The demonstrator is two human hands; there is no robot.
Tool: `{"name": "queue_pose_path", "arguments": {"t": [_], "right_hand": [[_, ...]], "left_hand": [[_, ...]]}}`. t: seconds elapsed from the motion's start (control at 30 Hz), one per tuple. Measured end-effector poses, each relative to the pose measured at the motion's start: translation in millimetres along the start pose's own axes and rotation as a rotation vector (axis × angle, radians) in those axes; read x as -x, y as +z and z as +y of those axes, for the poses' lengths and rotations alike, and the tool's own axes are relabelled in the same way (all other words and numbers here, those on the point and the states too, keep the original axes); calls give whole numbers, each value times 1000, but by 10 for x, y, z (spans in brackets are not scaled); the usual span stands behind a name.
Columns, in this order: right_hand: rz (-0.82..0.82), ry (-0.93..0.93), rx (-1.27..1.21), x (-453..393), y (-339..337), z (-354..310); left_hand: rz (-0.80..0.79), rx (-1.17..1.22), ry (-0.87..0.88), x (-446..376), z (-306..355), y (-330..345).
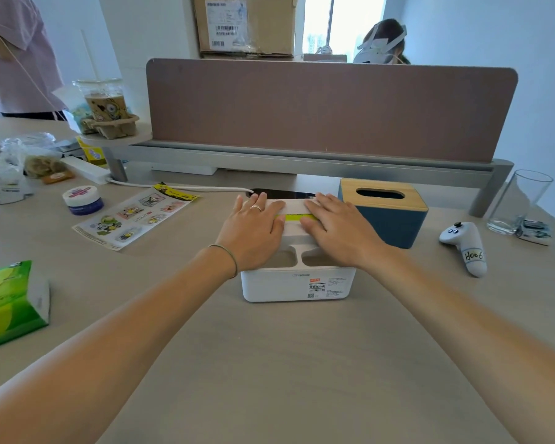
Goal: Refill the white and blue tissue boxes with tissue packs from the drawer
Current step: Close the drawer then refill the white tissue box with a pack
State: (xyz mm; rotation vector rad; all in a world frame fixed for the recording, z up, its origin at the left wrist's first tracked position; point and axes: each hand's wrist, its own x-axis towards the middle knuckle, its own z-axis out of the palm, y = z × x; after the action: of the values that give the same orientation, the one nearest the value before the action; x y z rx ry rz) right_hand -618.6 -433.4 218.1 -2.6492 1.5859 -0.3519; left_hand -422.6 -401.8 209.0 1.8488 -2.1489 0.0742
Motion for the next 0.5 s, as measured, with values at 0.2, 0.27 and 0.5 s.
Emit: {"name": "queue_pose_path", "arguments": {"t": [0.2, 0.27, 0.5], "right_hand": [[65, 11, -15, -9, 43, -12], [75, 16, -45, -5, 56, -4], [192, 152, -465, 106, 44, -5]], "left_hand": [[7, 52, 0, -12, 5, 15], [23, 65, -9, -9, 3, 26], [128, 267, -92, 96, 50, -54]]}}
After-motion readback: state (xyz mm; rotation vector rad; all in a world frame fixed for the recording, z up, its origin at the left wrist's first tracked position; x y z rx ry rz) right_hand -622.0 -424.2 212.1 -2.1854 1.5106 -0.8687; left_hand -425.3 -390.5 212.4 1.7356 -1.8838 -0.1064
